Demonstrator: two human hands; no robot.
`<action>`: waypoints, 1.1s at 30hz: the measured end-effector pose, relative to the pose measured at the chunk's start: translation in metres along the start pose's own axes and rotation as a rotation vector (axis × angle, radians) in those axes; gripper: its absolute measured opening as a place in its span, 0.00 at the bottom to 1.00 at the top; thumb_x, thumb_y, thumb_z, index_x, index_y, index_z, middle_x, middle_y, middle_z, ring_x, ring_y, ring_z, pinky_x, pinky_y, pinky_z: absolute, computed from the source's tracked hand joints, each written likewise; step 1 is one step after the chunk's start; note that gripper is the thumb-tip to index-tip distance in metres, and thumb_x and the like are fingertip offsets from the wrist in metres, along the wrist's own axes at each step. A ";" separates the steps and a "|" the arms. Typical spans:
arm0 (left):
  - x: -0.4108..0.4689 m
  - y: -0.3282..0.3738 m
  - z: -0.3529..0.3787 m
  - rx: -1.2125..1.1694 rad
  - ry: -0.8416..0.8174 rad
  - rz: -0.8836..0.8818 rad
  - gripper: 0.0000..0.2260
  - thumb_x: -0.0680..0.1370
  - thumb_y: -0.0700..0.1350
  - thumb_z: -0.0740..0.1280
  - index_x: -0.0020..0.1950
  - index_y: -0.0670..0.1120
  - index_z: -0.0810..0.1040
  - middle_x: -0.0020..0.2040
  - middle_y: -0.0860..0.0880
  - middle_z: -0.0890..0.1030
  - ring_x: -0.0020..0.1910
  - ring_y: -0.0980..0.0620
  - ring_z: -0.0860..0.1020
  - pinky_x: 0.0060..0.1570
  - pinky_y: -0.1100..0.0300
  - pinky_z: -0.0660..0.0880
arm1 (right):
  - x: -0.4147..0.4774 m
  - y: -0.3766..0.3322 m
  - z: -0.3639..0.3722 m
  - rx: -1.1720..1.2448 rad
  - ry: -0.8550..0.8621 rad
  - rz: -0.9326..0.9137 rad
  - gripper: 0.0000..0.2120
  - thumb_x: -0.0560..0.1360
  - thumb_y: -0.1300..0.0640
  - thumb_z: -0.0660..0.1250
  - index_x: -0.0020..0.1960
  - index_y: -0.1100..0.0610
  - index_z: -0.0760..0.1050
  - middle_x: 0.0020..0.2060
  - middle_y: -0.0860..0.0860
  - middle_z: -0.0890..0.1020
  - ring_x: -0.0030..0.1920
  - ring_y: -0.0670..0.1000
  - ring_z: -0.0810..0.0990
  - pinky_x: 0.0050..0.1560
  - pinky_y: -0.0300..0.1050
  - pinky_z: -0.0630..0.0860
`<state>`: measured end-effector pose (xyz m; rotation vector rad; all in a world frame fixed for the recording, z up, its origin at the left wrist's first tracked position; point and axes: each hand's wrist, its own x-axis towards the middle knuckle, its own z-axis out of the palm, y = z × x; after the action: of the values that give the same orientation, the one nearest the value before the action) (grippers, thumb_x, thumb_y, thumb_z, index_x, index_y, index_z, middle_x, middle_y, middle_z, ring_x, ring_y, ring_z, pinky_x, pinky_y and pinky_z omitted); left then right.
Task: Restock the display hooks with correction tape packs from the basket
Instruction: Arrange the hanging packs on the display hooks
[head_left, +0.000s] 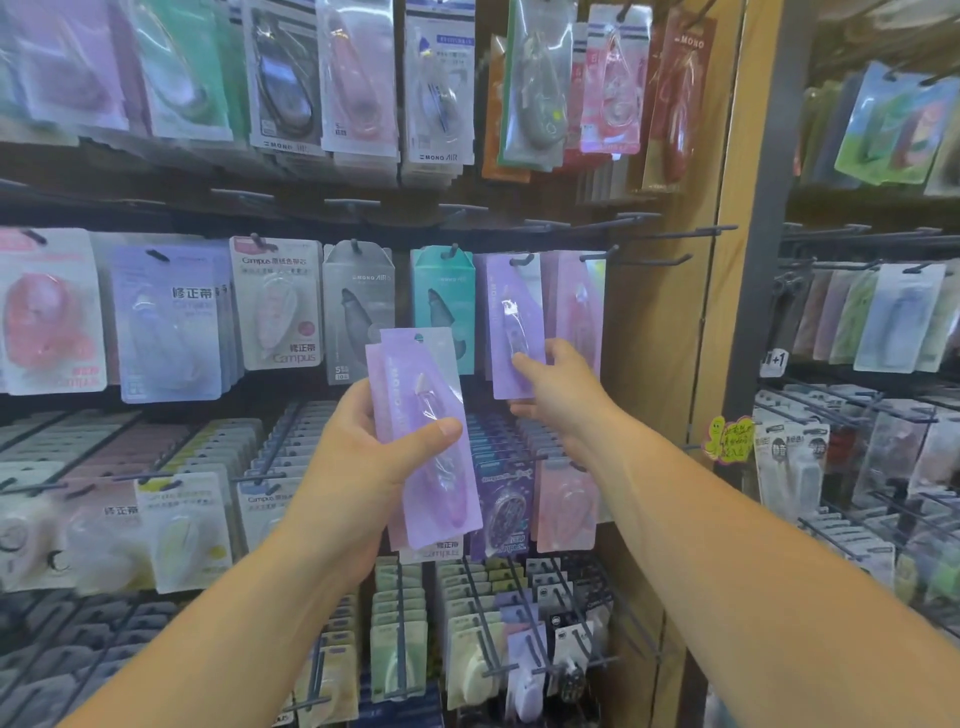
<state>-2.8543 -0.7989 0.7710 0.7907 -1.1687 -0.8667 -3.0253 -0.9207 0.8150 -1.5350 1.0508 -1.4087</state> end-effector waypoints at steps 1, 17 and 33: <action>-0.001 0.000 0.000 0.000 0.003 0.009 0.26 0.66 0.43 0.78 0.64 0.48 0.79 0.54 0.46 0.88 0.50 0.48 0.87 0.43 0.56 0.83 | 0.000 0.000 0.000 -0.008 0.007 0.003 0.08 0.83 0.51 0.64 0.60 0.52 0.72 0.55 0.50 0.80 0.54 0.56 0.84 0.53 0.50 0.84; 0.006 -0.014 0.017 -0.079 -0.048 0.027 0.25 0.69 0.44 0.77 0.65 0.46 0.78 0.58 0.43 0.86 0.54 0.42 0.86 0.51 0.45 0.84 | -0.116 0.024 -0.006 -0.075 -0.257 -0.159 0.10 0.79 0.47 0.70 0.58 0.49 0.80 0.51 0.45 0.85 0.54 0.49 0.83 0.54 0.44 0.79; -0.002 -0.025 0.096 0.046 -0.090 -0.052 0.12 0.84 0.37 0.65 0.65 0.47 0.80 0.53 0.42 0.87 0.50 0.43 0.86 0.47 0.49 0.82 | -0.105 0.042 -0.071 0.292 -0.438 0.054 0.13 0.86 0.56 0.60 0.68 0.54 0.77 0.58 0.55 0.86 0.58 0.59 0.85 0.56 0.61 0.83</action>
<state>-2.9526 -0.8155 0.7683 0.8298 -1.2558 -0.9293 -3.1033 -0.8377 0.7451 -1.4924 0.5879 -1.0659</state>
